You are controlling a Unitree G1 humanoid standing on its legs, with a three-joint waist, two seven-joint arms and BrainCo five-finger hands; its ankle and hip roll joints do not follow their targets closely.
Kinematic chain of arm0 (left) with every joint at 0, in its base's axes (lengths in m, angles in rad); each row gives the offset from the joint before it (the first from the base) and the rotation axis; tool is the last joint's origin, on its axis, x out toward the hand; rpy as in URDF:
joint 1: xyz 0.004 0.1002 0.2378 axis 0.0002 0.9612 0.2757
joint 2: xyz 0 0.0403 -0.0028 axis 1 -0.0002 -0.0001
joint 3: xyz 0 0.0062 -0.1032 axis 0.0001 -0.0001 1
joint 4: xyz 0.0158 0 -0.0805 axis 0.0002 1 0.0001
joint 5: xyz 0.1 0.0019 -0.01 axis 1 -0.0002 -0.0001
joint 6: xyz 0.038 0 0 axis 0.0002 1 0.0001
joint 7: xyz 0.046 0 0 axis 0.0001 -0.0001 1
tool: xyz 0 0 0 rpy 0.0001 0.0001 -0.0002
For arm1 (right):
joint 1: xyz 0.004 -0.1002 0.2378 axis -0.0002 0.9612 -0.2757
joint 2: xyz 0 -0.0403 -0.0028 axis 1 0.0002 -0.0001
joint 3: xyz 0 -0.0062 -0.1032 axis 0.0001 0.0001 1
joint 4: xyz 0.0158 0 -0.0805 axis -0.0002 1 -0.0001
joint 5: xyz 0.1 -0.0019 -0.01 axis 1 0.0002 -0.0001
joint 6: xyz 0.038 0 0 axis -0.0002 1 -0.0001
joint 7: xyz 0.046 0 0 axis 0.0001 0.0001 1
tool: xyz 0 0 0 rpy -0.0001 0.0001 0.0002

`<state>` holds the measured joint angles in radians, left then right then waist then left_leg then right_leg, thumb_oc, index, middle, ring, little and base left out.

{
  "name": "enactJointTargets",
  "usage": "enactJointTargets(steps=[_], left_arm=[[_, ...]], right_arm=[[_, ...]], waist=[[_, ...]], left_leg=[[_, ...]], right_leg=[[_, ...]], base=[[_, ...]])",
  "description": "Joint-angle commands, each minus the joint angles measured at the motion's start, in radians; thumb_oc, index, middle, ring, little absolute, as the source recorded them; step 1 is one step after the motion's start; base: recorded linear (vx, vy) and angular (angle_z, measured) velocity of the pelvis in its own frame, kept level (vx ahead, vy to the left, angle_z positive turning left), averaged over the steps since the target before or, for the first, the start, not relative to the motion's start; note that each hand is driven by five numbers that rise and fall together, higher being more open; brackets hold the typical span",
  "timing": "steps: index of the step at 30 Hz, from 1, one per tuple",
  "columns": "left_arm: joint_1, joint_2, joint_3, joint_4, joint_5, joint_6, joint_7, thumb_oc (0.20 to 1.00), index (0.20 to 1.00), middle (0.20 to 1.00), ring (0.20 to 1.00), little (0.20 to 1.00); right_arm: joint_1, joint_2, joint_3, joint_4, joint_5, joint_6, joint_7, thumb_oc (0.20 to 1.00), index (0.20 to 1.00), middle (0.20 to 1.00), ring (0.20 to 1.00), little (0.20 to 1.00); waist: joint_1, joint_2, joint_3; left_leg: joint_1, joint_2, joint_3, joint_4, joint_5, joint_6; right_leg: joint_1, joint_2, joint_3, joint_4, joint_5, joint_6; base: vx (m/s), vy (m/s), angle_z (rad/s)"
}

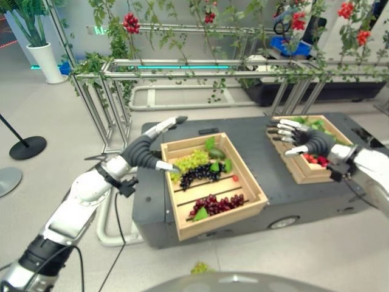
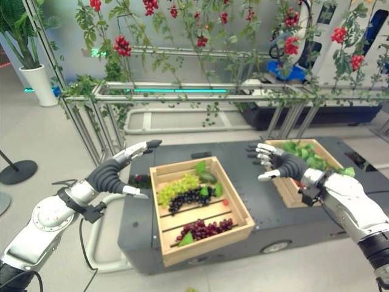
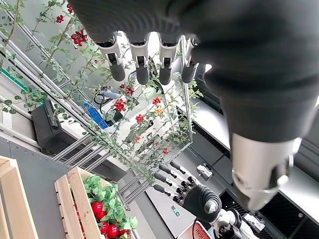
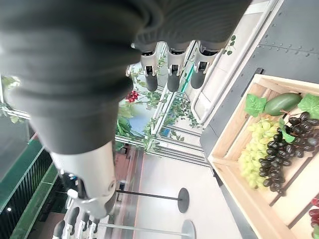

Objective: Pick up the fruits from the basket on one side to the basket on the other side

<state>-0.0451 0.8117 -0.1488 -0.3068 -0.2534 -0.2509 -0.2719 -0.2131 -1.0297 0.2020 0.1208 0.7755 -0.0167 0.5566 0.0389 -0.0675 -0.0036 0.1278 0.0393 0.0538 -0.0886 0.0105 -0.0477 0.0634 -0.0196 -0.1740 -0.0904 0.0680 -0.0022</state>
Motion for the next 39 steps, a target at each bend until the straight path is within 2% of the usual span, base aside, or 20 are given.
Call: enactJointTargets(steps=[1, 7, 8, 11, 12, 14, 15, 18, 19, 20, 21, 23, 24, 28, 32, 33, 36, 37, 38, 39], left_arm=[[0.009, -0.014, 0.073, 0.034, -0.032, -0.033, 0.028, 1.000, 1.000, 1.000, 1.000, 1.000], [0.049, -0.050, 0.137, 0.073, -0.034, -0.031, 0.044, 1.000, 1.000, 1.000, 1.000, 1.000], [0.049, -0.049, 0.136, 0.073, -0.034, -0.032, 0.045, 1.000, 1.000, 1.000, 1.000, 1.000], [0.064, -0.078, 0.157, 0.096, -0.040, -0.034, 0.064, 1.000, 1.000, 1.000, 1.000, 1.000], [0.080, -0.104, 0.171, 0.117, -0.037, -0.040, 0.089, 1.000, 1.000, 1.000, 1.000, 1.000], [0.091, -0.119, 0.183, 0.121, -0.040, -0.043, 0.098, 1.000, 1.000, 1.000, 1.000, 1.000], [0.124, -0.146, 0.203, 0.149, -0.031, -0.048, 0.124, 1.000, 1.000, 1.000, 1.000, 1.000], [0.141, -0.148, 0.223, 0.152, -0.029, -0.053, 0.134, 1.000, 1.000, 1.000, 1.000, 1.000], [0.171, -0.159, 0.244, 0.157, -0.017, -0.059, 0.143, 1.000, 1.000, 1.000, 1.000, 1.000], [0.173, -0.159, 0.244, 0.157, -0.017, -0.059, 0.143, 1.000, 1.000, 1.000, 1.000, 1.000], [0.193, -0.171, 0.267, 0.160, -0.008, -0.062, 0.157, 1.000, 1.000, 1.000, 1.000, 1.000], [0.211, -0.176, 0.287, 0.158, 0.004, -0.061, 0.165, 1.000, 1.000, 1.000, 1.000, 1.000], [0.225, -0.184, 0.306, 0.152, 0.015, -0.061, 0.177, 1.000, 1.000, 1.000, 1.000, 1.000], [0.235, -0.199, 0.320, 0.149, 0.019, -0.060, 0.198, 1.000, 1.000, 1.000, 1.000, 1.000], [0.222, -0.205, 0.307, 0.152, 0.022, -0.060, 0.211, 1.000, 1.000, 1.000, 1.000, 1.000], [0.215, -0.209, 0.294, 0.152, 0.026, -0.056, 0.221, 1.000, 1.000, 1.000, 1.000, 1.000], [0.199, -0.206, 0.279, 0.152, 0.031, -0.052, 0.225, 1.000, 1.000, 1.000, 1.000, 1.000], [0.194, -0.205, 0.274, 0.148, 0.031, -0.050, 0.220, 1.000, 1.000, 1.000, 1.000, 1.000], [0.182, -0.203, 0.265, 0.149, 0.032, -0.041, 0.201, 1.000, 1.000, 1.000, 1.000, 1.000], [0.181, -0.203, 0.265, 0.149, 0.032, -0.040, 0.201, 1.000, 1.000, 1.000, 1.000, 1.000]], right_arm=[[-0.018, 0.024, -0.071, -0.003, 0.001, -0.075, -0.025, 1.000, 1.000, 1.000, 1.000, 1.000], [0.101, 0.190, -0.241, -0.082, -0.049, -0.136, -0.108, 1.000, 1.000, 1.000, 1.000, 1.000], [0.104, 0.192, -0.242, -0.084, -0.051, -0.135, -0.109, 1.000, 1.000, 1.000, 1.000, 1.000], [0.148, 0.290, -0.291, -0.128, -0.092, -0.169, -0.157, 1.000, 1.000, 1.000, 1.000, 1.000], [0.179, 0.365, -0.306, -0.121, -0.128, -0.202, -0.207, 1.000, 1.000, 1.000, 1.000, 1.000], [0.208, 0.401, -0.324, -0.149, -0.160, -0.218, -0.227, 1.000, 1.000, 1.000, 1.000, 1.000], [0.259, 0.479, -0.366, -0.119, -0.206, -0.260, -0.307, 1.000, 1.000, 1.000, 1.000, 1.000], [0.300, 0.498, -0.362, -0.097, -0.307, -0.279, -0.346, 1.000, 1.000, 1.000, 1.000, 1.000], [0.371, 0.544, -0.380, -0.014, -0.316, -0.283, -0.372, 1.000, 1.000, 1.000, 1.000, 1.000], [0.370, 0.544, -0.378, -0.010, -0.314, -0.286, -0.371, 1.000, 1.000, 1.000, 1.000, 1.000], [0.424, 0.580, -0.362, 0.140, -0.355, -0.286, -0.400, 1.000, 1.000, 1.000, 1.000, 1.000], [0.447, 0.596, -0.358, 0.215, -0.374, -0.285, -0.428, 1.000, 1.000, 1.000, 1.000, 1.000], [0.474, 0.614, -0.355, 0.362, -0.414, -0.279, -0.468, 1.000, 1.000, 1.000, 1.000, 1.000], [0.480, 0.647, -0.314, 0.581, -0.430, -0.257, -0.493, 1.000, 1.000, 1.000, 1.000, 1.000], [0.459, 0.656, -0.298, 0.696, -0.426, -0.259, -0.514, 1.000, 1.000, 1.000, 1.000, 1.000], [0.444, 0.669, -0.289, 0.799, -0.404, -0.249, -0.521, 1.000, 1.000, 1.000, 1.000, 1.000], [0.415, 0.686, -0.258, 0.933, -0.387, -0.229, -0.504, 1.000, 1.000, 1.000, 1.000, 1.000], [0.410, 0.694, -0.237, 1.003, -0.390, -0.206, -0.482, 1.000, 1.000, 1.000, 1.000, 1.000], [0.390, 0.711, -0.213, 1.174, -0.409, -0.151, -0.436, 1.000, 1.000, 1.000, 1.000, 1.000], [0.387, 0.711, -0.213, 1.178, -0.408, -0.153, -0.434, 1.000, 1.000, 1.000, 1.000, 1.000]], waist=[[-0.005, -0.029, -0.055], [-0.007, -0.017, -0.060], [-0.006, -0.018, -0.060], [-0.009, -0.013, -0.062], [-0.009, -0.012, -0.061], [-0.011, -0.008, -0.064], [-0.015, -0.004, -0.059], [-0.018, -0.003, -0.057], [-0.022, 0.001, -0.051], [-0.023, 0.002, -0.054], [-0.029, 0.004, -0.046], [-0.032, 0.007, -0.046], [-0.035, 0.010, -0.043], [-0.035, 0.015, -0.033], [-0.035, 0.019, -0.028], [-0.033, 0.019, -0.027], [-0.030, 0.017, -0.024], [-0.028, 0.016, -0.024], [-0.024, 0.012, -0.024], [-0.024, 0.012, -0.023]], left_leg=[[0.019, -0.043, 0.005, 0.001, -0.056, 0.032], [0.020, -0.045, 0.002, 0.001, -0.060, 0.038], [0.020, -0.045, 0.001, 0.001, -0.060, 0.038], [0.022, -0.046, 0.000, 0.001, -0.063, 0.040], [0.018, -0.050, 0.001, 0.001, -0.053, 0.043], [0.022, -0.048, -0.001, 0.002, -0.064, 0.043], [0.018, -0.052, 0.000, 0.003, -0.055, 0.046], [0.018, -0.054, 0.001, 0.003, -0.055, 0.046], [0.019, -0.054, 0.000, 0.003, -0.056, 0.046], [0.024, -0.052, -0.001, 0.002, -0.067, 0.046], [0.021, -0.054, 0.001, 0.002, -0.057, 0.046], [0.027, -0.051, -0.001, 0.002, -0.068, 0.045], [0.028, -0.052, -0.002, 0.002, -0.068, 0.045], [0.032, -0.051, 0.000, 0.002, -0.069, 0.044], [0.033, -0.051, 0.003, 0.002, -0.069, 0.044], [0.034, -0.052, 0.005, 0.003, -0.068, 0.043], [0.034, -0.052, 0.006, 0.003, -0.068, 0.043], [0.035, -0.052, 0.006, 0.003, -0.068, 0.042], [0.035, -0.052, 0.005, 0.003, -0.069, 0.042], [0.035, -0.052, 0.005, 0.003, -0.069, 0.042]], right_leg=[[0.002, -0.058, 0.017, 0.044, 0.005, 0.123], [0.005, -0.061, 0.012, 0.049, -0.002, 0.122], [0.005, -0.061, 0.012, 0.049, -0.002, 0.122], [0.006, -0.063, 0.010, 0.052, -0.005, 0.120], [-0.001, -0.067, 0.011, 0.056, 0.003, 0.118], [0.004, -0.064, 0.012, 0.055, -0.006, 0.119], [-0.001, -0.068, 0.010, 0.060, 0.000, 0.116], [-0.005, -0.068, 0.010, 0.063, 0.000, 0.116], [-0.003, -0.068, 0.008, 0.065, -0.003, 0.115], [0.003, -0.066, 0.009, 0.063, -0.011, 0.117], [-0.003, -0.069, 0.006, 0.068, -0.005, 0.115], [0.002, -0.067, 0.006, 0.068, -0.014, 0.116], [0.003, -0.069, 0.004, 0.069, -0.014, 0.117], [0.007, -0.070, 0.004, 0.069, -0.015, 0.117], [0.008, -0.071, 0.007, 0.069, -0.014, 0.118], [0.009, -0.071, 0.007, 0.068, -0.013, 0.118], [0.009, -0.071, 0.009, 0.068, -0.011, 0.118], [0.008, -0.072, 0.009, 0.069, -0.011, 0.118], [0.008, -0.072, 0.008, 0.069, -0.011, 0.118], [0.008, -0.072, 0.009, 0.069, -0.011, 0.118]], base=[[0.00, 0.000, 0.00], [0.00, 0.000, 0.00], [0.00, 0.000, 0.00], [0.00, 0.000, 0.00], [0.00, 0.000, 0.00], [0.00, 0.000, 0.00], [0.00, 0.000, 0.00], [-0.03, 0.017, 0.01], [0.00, 0.000, 0.00], [-0.02, 0.025, 0.03], [0.00, 0.000, 0.00], [0.01, 0.015, 0.04], [0.00, 0.014, 0.09], [-0.02, 0.007, 0.05], [0.00, 0.001, -0.01], [0.00, 0.002, -0.08], [0.00, -0.001, -0.02], [-0.01, -0.007, 0.04], [0.00, 0.000, 0.00], [0.00, 0.000, 0.00]])
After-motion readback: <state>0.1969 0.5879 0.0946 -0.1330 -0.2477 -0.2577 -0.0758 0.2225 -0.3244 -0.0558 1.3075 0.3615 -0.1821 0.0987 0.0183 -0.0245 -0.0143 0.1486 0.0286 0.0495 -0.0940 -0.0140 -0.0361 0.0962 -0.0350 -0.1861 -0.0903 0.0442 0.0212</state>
